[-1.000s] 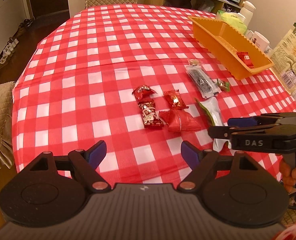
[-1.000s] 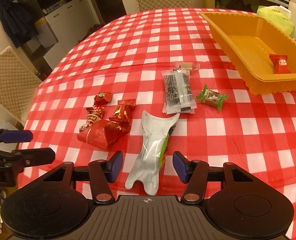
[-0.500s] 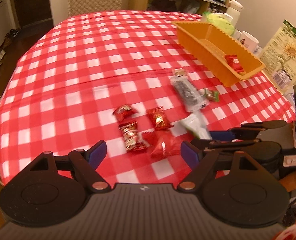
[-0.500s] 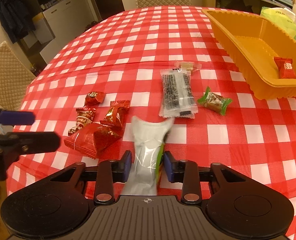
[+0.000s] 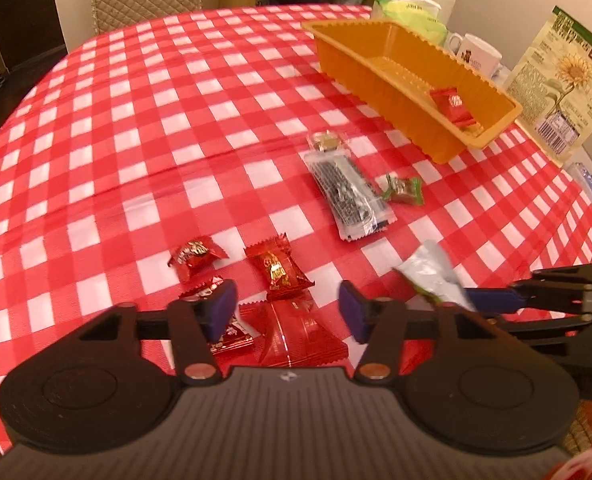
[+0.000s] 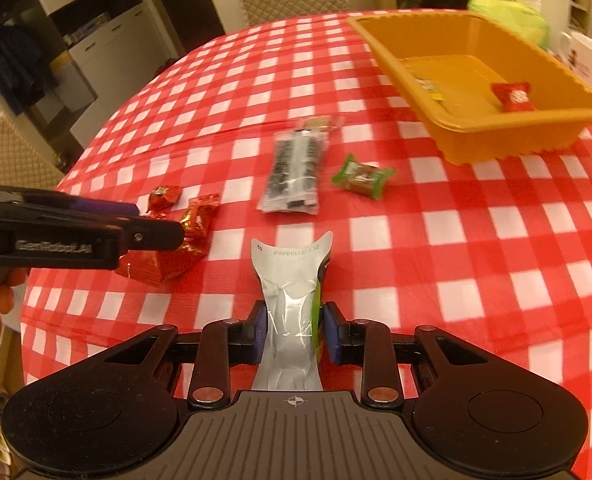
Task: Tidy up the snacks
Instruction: 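Grasp silver-white pouch with right tool while left tool grasps red packet, then carry the pouch and red packet over the orange tray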
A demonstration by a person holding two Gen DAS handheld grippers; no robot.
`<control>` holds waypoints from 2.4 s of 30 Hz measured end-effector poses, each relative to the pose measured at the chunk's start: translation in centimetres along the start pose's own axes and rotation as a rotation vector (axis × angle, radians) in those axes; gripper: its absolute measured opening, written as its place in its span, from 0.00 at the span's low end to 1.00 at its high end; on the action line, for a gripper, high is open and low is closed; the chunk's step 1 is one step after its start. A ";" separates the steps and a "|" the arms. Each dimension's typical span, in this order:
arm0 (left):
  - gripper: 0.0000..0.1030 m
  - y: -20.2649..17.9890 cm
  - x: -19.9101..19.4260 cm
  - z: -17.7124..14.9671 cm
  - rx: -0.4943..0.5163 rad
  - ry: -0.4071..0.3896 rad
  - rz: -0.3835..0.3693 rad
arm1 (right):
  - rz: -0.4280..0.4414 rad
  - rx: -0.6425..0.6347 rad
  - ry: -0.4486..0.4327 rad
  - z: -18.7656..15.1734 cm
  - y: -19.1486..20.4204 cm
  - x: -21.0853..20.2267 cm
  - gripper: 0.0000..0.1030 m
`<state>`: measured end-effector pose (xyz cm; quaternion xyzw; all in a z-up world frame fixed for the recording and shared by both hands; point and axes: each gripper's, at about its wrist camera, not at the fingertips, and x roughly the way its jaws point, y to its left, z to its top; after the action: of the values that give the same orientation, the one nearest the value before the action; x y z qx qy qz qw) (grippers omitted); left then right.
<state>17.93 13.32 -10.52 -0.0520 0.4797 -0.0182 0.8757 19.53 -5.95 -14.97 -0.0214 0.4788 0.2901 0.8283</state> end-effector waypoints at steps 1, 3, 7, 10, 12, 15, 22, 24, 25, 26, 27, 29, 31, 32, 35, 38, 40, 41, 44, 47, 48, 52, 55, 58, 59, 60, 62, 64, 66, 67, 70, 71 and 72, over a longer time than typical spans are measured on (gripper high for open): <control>0.40 0.0 0.2 -0.1 0.002 0.008 0.001 | -0.001 0.008 -0.001 -0.2 -0.3 -0.2 0.29; 0.38 -0.1 0.3 -0.6 0.008 0.020 0.000 | -0.005 0.024 -0.002 -0.5 -0.7 -0.6 0.29; 0.29 -0.3 0.3 -1.9 0.007 0.041 -0.020 | -0.006 0.048 -0.002 -1.0 -1.5 -1.2 0.29; 0.25 -0.3 0.4 -2.9 -0.007 0.057 -0.017 | -0.008 0.059 0.000 -1.4 -1.9 -1.5 0.29; 0.25 -0.3 0.4 -3.4 -0.011 0.058 -0.014 | -0.007 0.062 0.000 -1.6 -2.1 -1.7 0.29; 0.22 -0.4 0.1 -3.7 -0.005 0.049 -0.010 | -0.004 0.068 -0.002 -1.8 -2.4 -2.0 0.29; 0.20 -1.0 -1.3 -3.6 -0.005 0.021 -0.019 | 0.003 0.088 -0.019 -2.2 -3.1 -3.2 0.29; 0.20 -1.4 -1.8 -3.4 0.002 0.009 -0.026 | 0.004 0.094 -0.028 -2.1 -3.3 -3.6 0.29; 0.20 -1.6 -2.1 -3.2 0.007 0.002 -0.032 | 0.004 0.098 -0.032 -2.1 -3.3 -3.8 0.29; 0.20 -1.8 -2.4 -3.0 0.013 -0.006 -0.039 | 0.005 0.103 -0.038 -2.1 -3.4 -4.1 0.29; 0.20 -2.1 -2.6 -2.7 0.020 -0.013 -0.044 | 0.007 0.107 -0.043 -2.0 -3.6 -4.3 0.29; 0.20 -2.6 -3.1 -2.1 0.035 -0.029 -0.056 | 0.010 0.115 -0.054 -1.9 -3.7 -4.8 0.29; 0.20 -3.2 -3.4 -1.3 0.054 -0.045 -0.068 | 0.011 0.122 -0.065 -1.6 -3.9 -5.2 0.29; 0.20 -3.5 -3.5 -0.9 0.064 -0.051 -0.073 | 0.012 0.126 -0.072 -1.4 -4.1 -5.5 0.29; 0.20 -4.3 -3.7 0.4 0.090 -0.068 -0.093 | 0.011 0.139 -0.090 -0.8 -4.5 -6.1 0.29; 0.20 -5.1 -3.5 1.7 0.115 -0.082 -0.110 | 0.011 0.150 -0.111 0.0 -5.0 -6.6 0.29; 0.20 -5.5 -3.3 2.6 0.126 -0.090 -0.123 | 0.009 0.157 -0.129 0.7 -5.3 -7.0 0.29; 0.20 -5.8 -3.2 3.1 0.132 -0.093 -0.130 | 0.009 0.164 -0.138 1.2 -5.5 -7.2 0.29; 0.20 -6.4 -2.6 4.7 0.152 -0.107 -0.145 | 0.012 0.187 -0.164 2.7 -6.3 -7.6 0.29; 0.20 -6.8 -1.9 6.7 0.166 -0.123 -0.157 | -0.001 0.199 -0.196 4.5 -7.2 -7.9 0.29; 0.20 -6.9 -1.6 7.4 0.171 -0.127 -0.159 | -0.004 0.209 -0.207 5.2 -7.6 -7.9 0.29; 0.20 -7.3 -0.5 10.4 0.184 -0.151 -0.171 | -0.033 0.225 -0.247 7.8 -9.1 -7.8 0.29; 0.20 -7.7 0.5 12.7 0.190 -0.164 -0.176 | -0.054 0.222 -0.268 9.7 -9.9 -7.5 0.29; 0.20 -7.9 1.5 15.0 0.199 -0.171 -0.180 | -0.054 0.235 -0.282 11.6 -10.8 -6.8 0.29; 0.20 -8.1 1.9 15.8 0.203 -0.171 -0.178 | -0.055 0.241 -0.284 12.3 -11.0 -6.5 0.29; 0.20 -8.3 2.3 16.6 0.209 -0.173 -0.177 | -0.054 0.246 -0.287 12.8 -11.3 -6.2 0.29; 0.20 -8.5 3.2 18.2 0.219 -0.177 -0.173 | -0.056 0.254 -0.285 13.9 -12.1 -5.3 0.29; 0.20 -8.7 4.2 19.6 0.224 -0.175 -0.173 | -0.059 0.270 -0.280 15.0 -12.8 -4.4 0.29; 0.20 -8.9 5.3 21.0 0.224 -0.168 -0.173 | -0.059 0.291 -0.278 16.0 -13.6 -3.5 0.29; 0.20 -9.0 5.8 21.6 0.227 -0.163 -0.175 | -0.061 0.304 -0.274 16.4 -14.1 -3.1 0.29; 0.20 -9.3 7.6 23.0 0.235 -0.138 -0.175 | -0.066 0.349 -0.265 17.5 -15.3 -1.9 0.29; 0.20 -9.5 8.2 23.4 0.239 -0.130 -0.177 | -0.069 0.361 -0.261 17.7 -15.6 -1.5 0.29; 0.20 -9.6 8.8 23.8 0.245 -0.123 -0.173 | -0.070 0.371 -0.256 17.9 -16.0 -1.1 0.29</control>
<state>42.85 4.83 -4.14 0.0128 0.4131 -0.1488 0.8983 41.12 -14.09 -8.24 0.1517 0.4141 0.1683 0.8816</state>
